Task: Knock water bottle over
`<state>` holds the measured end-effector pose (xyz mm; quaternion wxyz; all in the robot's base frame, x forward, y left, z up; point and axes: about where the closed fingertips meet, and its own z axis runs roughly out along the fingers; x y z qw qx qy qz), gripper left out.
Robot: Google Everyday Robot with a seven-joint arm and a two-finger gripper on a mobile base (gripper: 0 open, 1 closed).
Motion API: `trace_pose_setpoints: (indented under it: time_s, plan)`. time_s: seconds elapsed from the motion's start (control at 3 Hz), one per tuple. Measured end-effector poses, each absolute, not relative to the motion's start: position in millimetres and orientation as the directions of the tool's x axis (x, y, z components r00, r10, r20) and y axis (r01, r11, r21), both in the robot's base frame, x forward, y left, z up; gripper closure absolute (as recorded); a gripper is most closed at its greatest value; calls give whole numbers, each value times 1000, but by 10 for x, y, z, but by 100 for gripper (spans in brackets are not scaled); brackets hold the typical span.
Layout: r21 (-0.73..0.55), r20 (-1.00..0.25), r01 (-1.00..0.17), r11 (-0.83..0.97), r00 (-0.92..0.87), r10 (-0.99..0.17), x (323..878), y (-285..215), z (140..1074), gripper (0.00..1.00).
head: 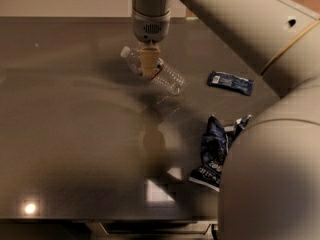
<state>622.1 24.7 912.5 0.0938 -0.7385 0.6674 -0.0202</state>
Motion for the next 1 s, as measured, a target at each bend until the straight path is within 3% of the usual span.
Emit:
trace_pose_setpoints:
  time_s: [1.0]
  plan:
    - [-119, 69, -943, -311, 304, -950, 6083, 379, 8875, 13]
